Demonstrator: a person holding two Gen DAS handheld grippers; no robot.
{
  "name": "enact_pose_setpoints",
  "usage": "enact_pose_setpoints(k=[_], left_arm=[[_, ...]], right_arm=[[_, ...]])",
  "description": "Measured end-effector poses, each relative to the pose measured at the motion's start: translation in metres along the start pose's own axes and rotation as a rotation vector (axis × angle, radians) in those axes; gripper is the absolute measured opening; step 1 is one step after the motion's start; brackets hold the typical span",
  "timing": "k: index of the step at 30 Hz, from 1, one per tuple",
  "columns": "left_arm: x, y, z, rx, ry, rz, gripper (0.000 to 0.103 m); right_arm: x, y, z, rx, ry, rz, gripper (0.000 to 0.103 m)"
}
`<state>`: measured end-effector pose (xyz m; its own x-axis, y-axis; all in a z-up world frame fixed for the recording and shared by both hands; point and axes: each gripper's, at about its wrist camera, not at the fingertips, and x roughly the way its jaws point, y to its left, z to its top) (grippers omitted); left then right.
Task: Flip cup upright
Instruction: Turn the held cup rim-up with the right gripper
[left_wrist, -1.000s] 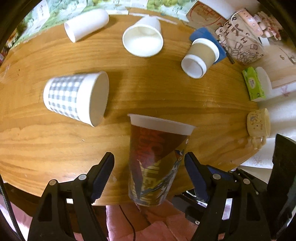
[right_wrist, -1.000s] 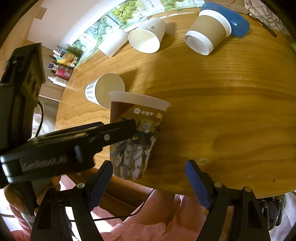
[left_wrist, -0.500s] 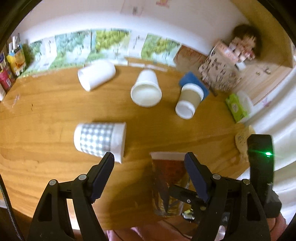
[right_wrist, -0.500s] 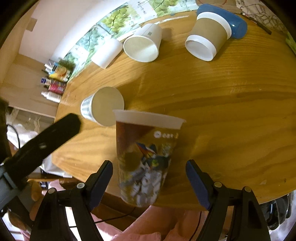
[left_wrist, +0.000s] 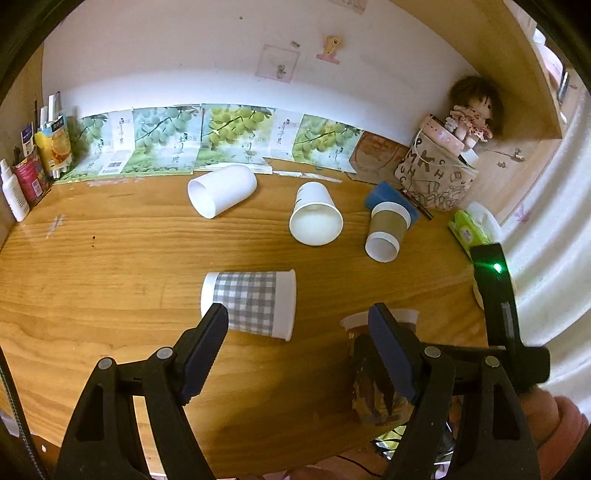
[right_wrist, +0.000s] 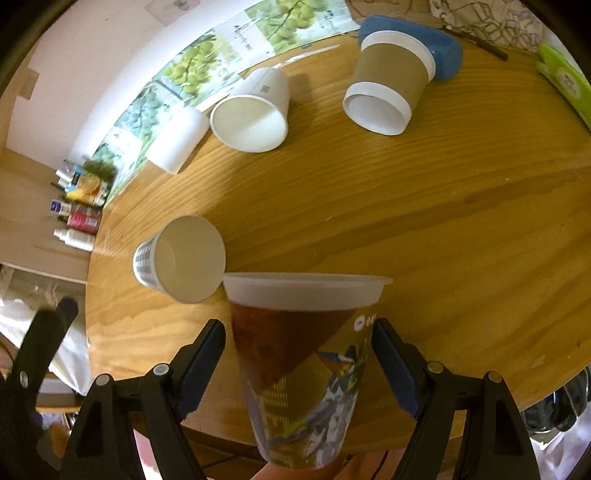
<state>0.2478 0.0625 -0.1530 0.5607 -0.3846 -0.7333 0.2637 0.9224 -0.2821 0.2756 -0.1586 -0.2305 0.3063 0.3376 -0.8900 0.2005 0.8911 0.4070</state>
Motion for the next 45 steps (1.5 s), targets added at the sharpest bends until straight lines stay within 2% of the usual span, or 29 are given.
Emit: enact_pose_setpoints(k=[4,9,15,20,31,39,45], left_arm=[[-0.004,0.002,-0.007,0.032,0.014,-0.026,0.081],[-0.006,0.001,-0.014,0.067,0.068,-0.074,0.081],[-0.016,0.0,-0.017,0.109,0.06,-0.137,0.081],[-0.02,-0.003,-0.015,0.167,0.054,-0.148,0.081],[-0.017,-0.003,-0.016,0.228,0.081,-0.174,0.081],[-0.015,-0.004,-0.017,0.252,0.095,-0.189,0.081],[-0.016,-0.007,-0.017,0.283,0.095,-0.188,0.081]], right_arm=[[0.008,0.001,0.003,0.026,0.0,-0.031,0.082],[0.014,0.0,0.005,0.064,-0.012,-0.05,0.082],[0.019,0.003,0.007,0.087,-0.028,-0.063,0.082],[0.021,0.005,0.007,0.096,-0.048,-0.061,0.082],[0.016,0.005,0.0,0.102,-0.108,-0.076,0.079],[-0.001,0.007,-0.007,0.086,-0.227,-0.074,0.079],[-0.017,0.015,-0.014,0.036,-0.372,-0.063,0.078]])
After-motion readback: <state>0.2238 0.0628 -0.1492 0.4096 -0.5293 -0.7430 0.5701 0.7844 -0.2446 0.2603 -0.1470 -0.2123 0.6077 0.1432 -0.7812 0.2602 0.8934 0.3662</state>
